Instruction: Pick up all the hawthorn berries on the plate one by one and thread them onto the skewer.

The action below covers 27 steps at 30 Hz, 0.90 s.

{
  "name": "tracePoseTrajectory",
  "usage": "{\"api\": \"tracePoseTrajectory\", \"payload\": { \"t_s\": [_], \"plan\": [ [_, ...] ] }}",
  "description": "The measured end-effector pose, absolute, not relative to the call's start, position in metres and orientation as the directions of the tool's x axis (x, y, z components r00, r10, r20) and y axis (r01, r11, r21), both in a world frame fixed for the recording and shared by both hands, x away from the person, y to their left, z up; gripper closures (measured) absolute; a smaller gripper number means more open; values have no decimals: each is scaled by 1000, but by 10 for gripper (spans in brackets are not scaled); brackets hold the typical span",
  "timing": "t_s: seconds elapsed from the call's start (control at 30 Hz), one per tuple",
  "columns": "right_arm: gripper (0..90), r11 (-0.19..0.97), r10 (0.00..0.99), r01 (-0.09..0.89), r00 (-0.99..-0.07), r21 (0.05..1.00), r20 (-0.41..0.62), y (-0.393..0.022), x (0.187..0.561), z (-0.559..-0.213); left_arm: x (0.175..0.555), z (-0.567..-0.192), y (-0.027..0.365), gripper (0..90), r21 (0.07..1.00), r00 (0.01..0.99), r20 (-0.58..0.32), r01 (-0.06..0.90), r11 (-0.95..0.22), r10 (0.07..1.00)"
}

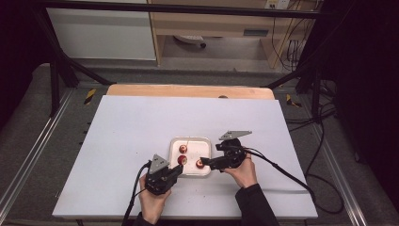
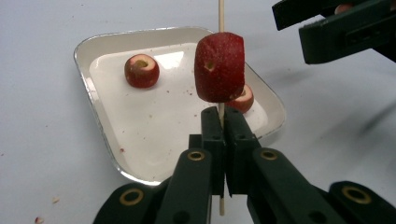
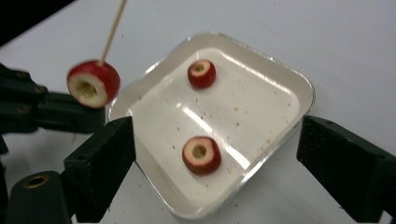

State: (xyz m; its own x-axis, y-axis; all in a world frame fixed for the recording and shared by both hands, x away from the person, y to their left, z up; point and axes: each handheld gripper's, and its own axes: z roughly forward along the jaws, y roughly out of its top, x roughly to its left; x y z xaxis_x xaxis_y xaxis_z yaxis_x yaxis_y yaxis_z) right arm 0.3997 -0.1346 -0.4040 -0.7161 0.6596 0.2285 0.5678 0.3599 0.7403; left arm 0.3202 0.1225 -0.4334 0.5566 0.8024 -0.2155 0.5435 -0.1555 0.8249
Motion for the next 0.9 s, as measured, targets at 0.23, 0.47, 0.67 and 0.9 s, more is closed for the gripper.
{"api": "tracePoseTrajectory", "payload": {
  "t_s": [0.23, 0.47, 0.67, 0.9],
  "plan": [
    [76, 474, 638, 551, -753, 687, 163, -134, 402, -407, 315, -435, 132, 883, 826, 569, -189, 533, -184, 800],
    [67, 554, 605, 514, -789, 655, 108, -126, 406, -403, 314, -438, 140, 883, 823, 577, -198, 537, -185, 793],
    [79, 603, 586, 506, -806, 617, 88, -115, 411, -402, 313, -438, 144, 883, 819, 577, -199, 541, -189, 792],
    [129, 664, 566, 505, -822, 551, 70, -101, 418, -401, 312, -438, 147, 883, 814, 578, -199, 547, -194, 792]
  ]
}}
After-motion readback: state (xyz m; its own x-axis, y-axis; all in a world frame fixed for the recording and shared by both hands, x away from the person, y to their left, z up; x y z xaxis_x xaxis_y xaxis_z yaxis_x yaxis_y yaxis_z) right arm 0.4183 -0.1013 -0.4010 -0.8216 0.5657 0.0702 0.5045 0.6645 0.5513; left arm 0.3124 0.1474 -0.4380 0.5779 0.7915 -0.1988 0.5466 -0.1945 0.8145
